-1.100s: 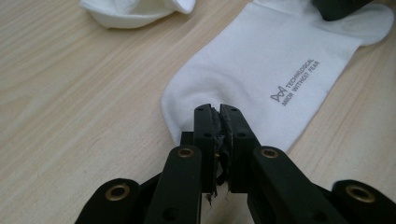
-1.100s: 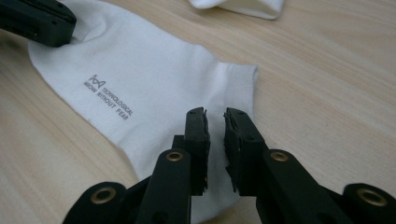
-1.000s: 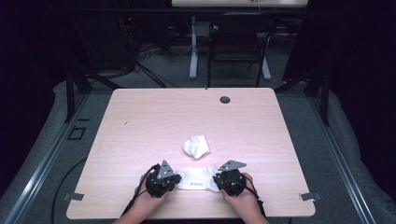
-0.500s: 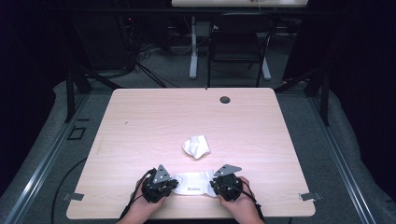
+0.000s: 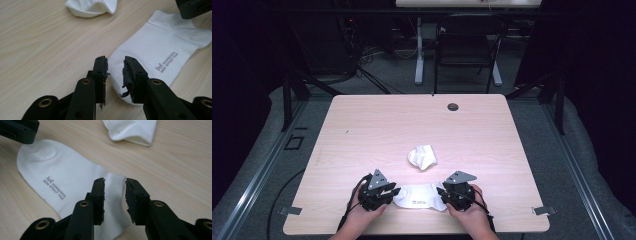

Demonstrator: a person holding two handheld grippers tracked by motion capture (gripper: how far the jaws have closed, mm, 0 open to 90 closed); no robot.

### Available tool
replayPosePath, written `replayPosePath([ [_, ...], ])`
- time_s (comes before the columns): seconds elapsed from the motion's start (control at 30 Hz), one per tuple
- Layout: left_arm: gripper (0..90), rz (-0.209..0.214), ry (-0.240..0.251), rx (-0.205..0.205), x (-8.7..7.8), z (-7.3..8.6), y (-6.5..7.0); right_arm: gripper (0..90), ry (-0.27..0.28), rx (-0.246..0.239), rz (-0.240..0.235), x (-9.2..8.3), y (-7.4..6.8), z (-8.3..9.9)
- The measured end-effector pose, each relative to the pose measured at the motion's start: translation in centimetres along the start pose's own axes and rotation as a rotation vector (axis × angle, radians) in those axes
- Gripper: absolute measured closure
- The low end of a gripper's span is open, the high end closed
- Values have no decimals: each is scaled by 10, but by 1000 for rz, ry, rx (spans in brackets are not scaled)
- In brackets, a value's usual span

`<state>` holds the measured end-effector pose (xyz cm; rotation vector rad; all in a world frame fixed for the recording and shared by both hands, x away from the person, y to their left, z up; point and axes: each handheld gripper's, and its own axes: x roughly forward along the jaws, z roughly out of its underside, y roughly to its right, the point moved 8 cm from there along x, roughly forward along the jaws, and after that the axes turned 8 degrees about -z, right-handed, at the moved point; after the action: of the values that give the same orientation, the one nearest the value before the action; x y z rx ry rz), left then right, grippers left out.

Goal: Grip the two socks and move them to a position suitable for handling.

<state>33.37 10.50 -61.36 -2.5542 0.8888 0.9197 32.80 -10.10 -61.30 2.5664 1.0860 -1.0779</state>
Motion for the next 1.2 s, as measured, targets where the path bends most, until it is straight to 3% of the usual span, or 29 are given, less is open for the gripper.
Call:
replayPosePath([
  [0.2,683,-14,5,-15,2,-2,-11,666,9,3,10,-1,9,-12],
  [0.43,644,-28,6,-18,3,-2,-21,667,12,-25,16,4,11,-38],
  [0.9,621,-54,31,-60,-2,-4,-40,655,-53,-95,22,51,3,-85],
  [1.2,619,-61,32,-64,-2,-3,-44,660,-99,-99,41,77,6,-94],
])
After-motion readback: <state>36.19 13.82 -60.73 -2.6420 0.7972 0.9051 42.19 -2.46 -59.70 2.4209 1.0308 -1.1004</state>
